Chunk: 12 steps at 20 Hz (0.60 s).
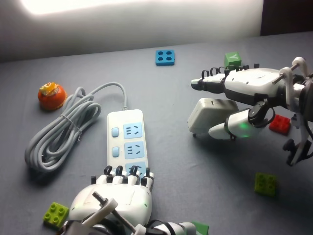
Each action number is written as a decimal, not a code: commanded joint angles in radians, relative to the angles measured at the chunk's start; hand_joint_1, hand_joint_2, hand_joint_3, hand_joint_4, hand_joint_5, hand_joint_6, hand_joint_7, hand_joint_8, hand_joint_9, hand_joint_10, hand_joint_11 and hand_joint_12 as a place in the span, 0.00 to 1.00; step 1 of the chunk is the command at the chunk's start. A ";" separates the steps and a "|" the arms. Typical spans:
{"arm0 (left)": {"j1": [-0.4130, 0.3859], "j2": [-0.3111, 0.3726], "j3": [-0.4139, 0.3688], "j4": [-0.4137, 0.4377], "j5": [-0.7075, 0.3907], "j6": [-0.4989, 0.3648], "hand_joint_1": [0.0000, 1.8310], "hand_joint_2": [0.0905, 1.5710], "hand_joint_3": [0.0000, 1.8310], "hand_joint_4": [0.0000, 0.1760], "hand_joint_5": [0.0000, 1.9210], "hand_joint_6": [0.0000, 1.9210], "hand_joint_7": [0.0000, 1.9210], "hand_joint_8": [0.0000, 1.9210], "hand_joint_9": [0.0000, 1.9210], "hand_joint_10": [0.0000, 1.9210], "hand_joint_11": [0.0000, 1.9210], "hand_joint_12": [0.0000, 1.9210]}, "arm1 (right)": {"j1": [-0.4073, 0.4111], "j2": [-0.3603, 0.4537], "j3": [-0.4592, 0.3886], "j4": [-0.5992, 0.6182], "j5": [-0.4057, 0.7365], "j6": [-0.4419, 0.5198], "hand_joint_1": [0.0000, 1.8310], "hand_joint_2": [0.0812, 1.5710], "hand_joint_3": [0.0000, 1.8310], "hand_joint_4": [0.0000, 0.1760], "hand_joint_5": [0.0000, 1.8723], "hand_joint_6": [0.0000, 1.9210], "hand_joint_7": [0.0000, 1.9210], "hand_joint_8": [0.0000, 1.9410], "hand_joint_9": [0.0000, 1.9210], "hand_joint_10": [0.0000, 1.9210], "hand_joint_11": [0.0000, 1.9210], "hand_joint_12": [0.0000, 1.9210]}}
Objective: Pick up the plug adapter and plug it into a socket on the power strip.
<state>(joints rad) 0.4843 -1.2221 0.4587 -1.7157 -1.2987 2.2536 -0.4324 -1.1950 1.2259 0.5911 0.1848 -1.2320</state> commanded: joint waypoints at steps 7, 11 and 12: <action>0.009 0.006 -0.007 0.055 -0.032 -0.003 0.02 0.75 0.00 0.00 0.04 0.00 0.02 0.00 0.01 0.00 0.00 0.05 | 0.013 -0.001 0.012 -0.012 0.083 0.012 0.49 0.67 0.00 0.00 0.10 0.01 0.10 0.01 0.11 0.01 0.00 0.38; 0.012 0.007 -0.006 0.055 -0.032 -0.004 0.00 0.76 0.00 0.00 0.01 0.00 0.00 0.00 0.00 0.00 0.00 0.00 | 0.012 -0.003 0.019 -0.012 0.076 0.020 0.53 0.67 0.00 0.00 0.20 0.01 0.20 0.01 0.20 0.01 0.02 0.54; 0.012 0.007 -0.006 0.055 -0.032 -0.004 0.00 0.76 0.00 0.00 0.01 0.00 0.00 0.00 0.00 0.00 0.00 0.00 | 0.012 -0.003 0.019 -0.012 0.075 0.020 0.53 0.67 0.00 0.00 0.20 0.01 0.20 0.01 0.20 0.01 0.02 0.54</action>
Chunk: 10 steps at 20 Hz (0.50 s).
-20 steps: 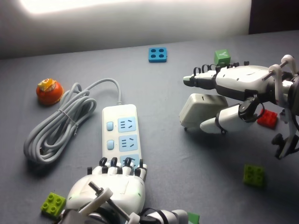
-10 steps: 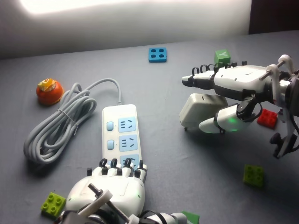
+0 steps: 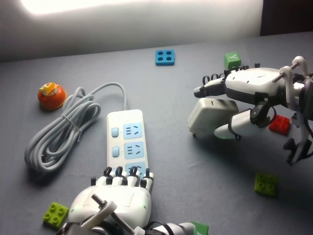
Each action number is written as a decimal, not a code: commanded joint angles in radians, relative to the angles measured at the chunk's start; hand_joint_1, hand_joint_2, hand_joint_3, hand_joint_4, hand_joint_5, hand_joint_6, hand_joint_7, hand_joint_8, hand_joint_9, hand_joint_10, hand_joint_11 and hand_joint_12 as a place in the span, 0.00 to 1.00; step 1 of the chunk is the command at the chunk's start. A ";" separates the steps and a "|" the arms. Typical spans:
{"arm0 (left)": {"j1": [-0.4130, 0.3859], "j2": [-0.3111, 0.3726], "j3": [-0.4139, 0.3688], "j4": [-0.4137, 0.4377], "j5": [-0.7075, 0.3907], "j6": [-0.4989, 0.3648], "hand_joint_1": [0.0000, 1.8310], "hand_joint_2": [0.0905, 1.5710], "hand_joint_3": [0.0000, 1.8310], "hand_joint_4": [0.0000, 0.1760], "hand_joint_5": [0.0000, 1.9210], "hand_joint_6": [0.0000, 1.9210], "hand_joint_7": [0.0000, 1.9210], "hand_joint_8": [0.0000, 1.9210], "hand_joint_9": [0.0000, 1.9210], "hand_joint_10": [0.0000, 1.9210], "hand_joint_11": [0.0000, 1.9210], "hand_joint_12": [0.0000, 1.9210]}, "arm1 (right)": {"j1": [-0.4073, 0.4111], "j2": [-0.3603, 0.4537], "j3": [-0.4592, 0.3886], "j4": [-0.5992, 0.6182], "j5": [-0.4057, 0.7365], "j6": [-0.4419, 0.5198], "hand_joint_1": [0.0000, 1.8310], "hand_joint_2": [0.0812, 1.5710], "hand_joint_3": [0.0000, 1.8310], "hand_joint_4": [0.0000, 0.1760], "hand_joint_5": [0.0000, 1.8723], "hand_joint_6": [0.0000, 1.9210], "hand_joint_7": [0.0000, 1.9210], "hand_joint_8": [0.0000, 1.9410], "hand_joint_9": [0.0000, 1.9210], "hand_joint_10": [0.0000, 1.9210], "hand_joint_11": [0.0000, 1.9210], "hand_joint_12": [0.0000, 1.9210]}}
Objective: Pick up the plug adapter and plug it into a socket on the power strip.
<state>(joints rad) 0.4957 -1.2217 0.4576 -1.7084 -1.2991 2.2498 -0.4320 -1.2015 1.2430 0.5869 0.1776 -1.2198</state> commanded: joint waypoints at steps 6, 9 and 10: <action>0.002 0.009 -0.005 0.047 -0.032 -0.010 0.02 0.76 0.00 0.00 0.02 0.00 0.01 0.00 0.01 0.00 0.01 0.00 | 0.010 0.003 0.002 -0.008 0.079 0.008 0.60 0.76 0.00 0.00 0.41 0.51 0.41 0.02 0.40 0.04 0.17 0.56; 0.003 0.010 -0.006 0.047 -0.032 -0.012 0.00 0.76 0.00 0.00 0.03 0.00 0.01 0.00 0.00 0.00 0.00 0.00 | 0.010 0.003 0.002 -0.008 0.079 0.009 0.65 0.75 0.00 0.00 0.39 0.68 0.48 0.60 0.54 0.19 0.33 0.71; 0.003 0.011 -0.006 0.047 -0.032 -0.012 0.02 0.76 0.00 0.00 0.03 0.00 0.01 0.00 0.00 0.00 0.00 0.00 | 0.010 0.003 0.002 -0.008 0.079 0.009 0.65 0.75 0.00 0.00 0.40 0.66 0.47 0.61 0.50 0.33 0.34 0.75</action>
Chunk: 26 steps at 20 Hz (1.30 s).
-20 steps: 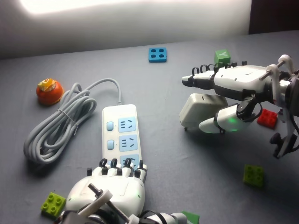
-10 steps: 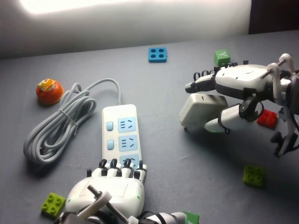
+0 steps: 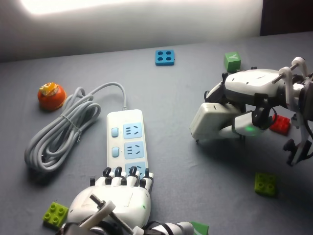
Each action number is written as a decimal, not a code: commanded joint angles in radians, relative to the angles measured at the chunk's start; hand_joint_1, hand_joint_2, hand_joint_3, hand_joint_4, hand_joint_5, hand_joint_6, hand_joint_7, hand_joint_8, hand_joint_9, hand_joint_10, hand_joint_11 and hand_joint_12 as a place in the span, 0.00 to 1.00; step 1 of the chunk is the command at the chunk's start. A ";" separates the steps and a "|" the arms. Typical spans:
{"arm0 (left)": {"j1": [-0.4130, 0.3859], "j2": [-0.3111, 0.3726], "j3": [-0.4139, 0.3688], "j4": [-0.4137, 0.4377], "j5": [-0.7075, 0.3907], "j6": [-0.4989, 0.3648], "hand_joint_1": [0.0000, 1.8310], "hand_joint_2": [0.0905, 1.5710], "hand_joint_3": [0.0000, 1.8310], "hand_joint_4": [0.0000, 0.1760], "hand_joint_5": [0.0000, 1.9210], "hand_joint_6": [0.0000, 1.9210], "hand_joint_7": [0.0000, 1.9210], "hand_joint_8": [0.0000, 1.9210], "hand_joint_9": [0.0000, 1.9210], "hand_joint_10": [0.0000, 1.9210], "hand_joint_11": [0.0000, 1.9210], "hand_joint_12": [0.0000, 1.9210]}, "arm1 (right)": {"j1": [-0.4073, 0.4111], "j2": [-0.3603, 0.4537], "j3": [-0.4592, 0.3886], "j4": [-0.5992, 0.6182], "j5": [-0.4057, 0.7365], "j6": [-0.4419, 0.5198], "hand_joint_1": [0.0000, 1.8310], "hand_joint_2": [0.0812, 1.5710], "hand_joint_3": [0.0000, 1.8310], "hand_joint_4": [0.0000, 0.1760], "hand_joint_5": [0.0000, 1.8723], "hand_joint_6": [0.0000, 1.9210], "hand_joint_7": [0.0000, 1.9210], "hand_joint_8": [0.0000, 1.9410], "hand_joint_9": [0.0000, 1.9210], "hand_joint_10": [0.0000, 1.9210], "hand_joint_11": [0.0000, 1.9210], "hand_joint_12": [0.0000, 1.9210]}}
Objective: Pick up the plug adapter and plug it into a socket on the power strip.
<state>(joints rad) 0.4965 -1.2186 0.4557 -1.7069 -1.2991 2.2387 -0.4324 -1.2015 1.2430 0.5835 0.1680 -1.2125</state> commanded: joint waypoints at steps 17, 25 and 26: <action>-0.007 0.014 -0.003 0.046 -0.038 -0.001 0.01 0.76 0.00 0.00 0.02 0.00 0.01 0.00 0.00 0.00 0.01 0.01 | 0.196 0.145 -0.083 -0.283 0.014 -0.218 0.66 0.75 0.00 0.00 0.43 0.57 0.46 0.71 0.39 0.70 0.35 0.86; -0.008 0.016 -0.004 0.046 -0.038 -0.001 0.02 0.76 0.00 0.00 0.03 0.00 0.01 0.00 0.00 0.00 0.01 0.01 | 0.243 0.129 -0.099 -0.207 -0.049 -0.277 0.66 0.75 0.00 0.00 0.43 0.57 0.45 0.71 0.39 0.69 0.34 0.86; -0.007 0.016 -0.004 0.046 -0.038 -0.001 0.01 0.76 0.00 0.00 0.03 0.00 0.01 0.00 0.00 0.00 0.00 0.00 | 0.245 0.114 -0.099 -0.207 -0.026 -0.319 0.66 0.75 0.00 0.00 0.42 0.58 0.45 0.71 0.40 0.69 0.35 0.86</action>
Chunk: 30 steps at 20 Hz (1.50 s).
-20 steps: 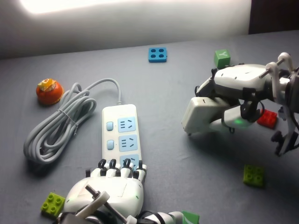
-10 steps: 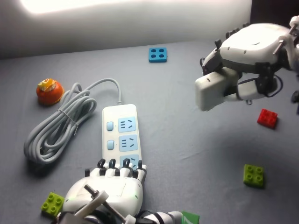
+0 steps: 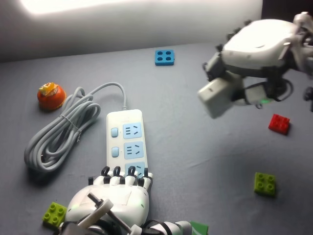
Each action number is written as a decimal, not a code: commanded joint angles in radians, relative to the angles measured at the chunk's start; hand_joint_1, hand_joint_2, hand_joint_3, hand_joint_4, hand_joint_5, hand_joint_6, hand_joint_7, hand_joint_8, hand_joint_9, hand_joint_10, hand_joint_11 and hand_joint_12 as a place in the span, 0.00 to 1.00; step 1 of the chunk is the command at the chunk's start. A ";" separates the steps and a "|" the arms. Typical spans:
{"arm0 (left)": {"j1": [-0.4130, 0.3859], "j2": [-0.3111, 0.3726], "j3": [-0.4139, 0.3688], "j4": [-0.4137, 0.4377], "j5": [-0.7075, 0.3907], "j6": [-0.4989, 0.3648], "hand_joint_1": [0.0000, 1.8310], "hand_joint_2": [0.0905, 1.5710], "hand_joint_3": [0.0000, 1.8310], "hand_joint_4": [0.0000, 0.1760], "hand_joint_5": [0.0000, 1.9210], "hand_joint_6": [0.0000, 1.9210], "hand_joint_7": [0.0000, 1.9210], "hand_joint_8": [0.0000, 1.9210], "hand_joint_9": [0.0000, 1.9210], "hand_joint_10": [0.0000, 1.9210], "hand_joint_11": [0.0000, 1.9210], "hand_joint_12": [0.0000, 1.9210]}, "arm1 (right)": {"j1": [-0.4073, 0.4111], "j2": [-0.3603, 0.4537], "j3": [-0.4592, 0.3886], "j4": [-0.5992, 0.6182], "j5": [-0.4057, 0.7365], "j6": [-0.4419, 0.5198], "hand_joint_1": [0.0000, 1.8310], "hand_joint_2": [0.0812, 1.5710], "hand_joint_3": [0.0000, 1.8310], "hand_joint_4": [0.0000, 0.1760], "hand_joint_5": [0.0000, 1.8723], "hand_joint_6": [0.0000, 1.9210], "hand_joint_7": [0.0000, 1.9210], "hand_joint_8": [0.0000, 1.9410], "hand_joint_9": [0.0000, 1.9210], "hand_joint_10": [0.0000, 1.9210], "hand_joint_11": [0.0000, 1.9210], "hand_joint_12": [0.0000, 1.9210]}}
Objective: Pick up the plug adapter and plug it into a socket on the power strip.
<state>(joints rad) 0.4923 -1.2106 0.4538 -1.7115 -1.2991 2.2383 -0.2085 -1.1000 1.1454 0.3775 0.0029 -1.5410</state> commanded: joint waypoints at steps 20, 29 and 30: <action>0.015 0.026 -0.021 0.050 -0.051 -0.001 0.01 0.76 0.00 0.00 0.02 0.00 0.01 0.00 0.00 0.00 0.00 0.00 | 0.013 -0.198 -0.126 0.821 0.543 -0.717 0.66 0.76 0.00 0.00 0.38 0.62 0.47 0.69 0.41 0.68 0.36 0.85; 0.014 0.028 -0.017 0.050 -0.047 -0.001 0.01 0.76 0.00 0.00 0.03 0.00 0.02 0.00 0.02 0.00 0.02 0.01 | 0.016 -0.296 -0.104 0.822 0.582 -0.693 0.66 0.78 0.00 0.00 0.35 0.64 0.45 0.74 0.40 0.70 0.36 0.85; 0.014 0.028 -0.017 0.050 -0.047 -0.001 0.01 0.76 0.00 0.00 0.04 0.00 0.02 0.00 0.02 0.00 0.03 0.02 | 0.014 -0.306 -0.100 0.822 0.580 -0.694 0.66 0.78 0.00 0.00 0.36 0.64 0.44 0.74 0.38 0.71 0.34 0.86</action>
<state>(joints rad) 0.5068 -1.1919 0.4351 -1.7061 -1.3083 2.2349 -0.2047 -1.4090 1.0473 1.2575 0.5320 -2.2414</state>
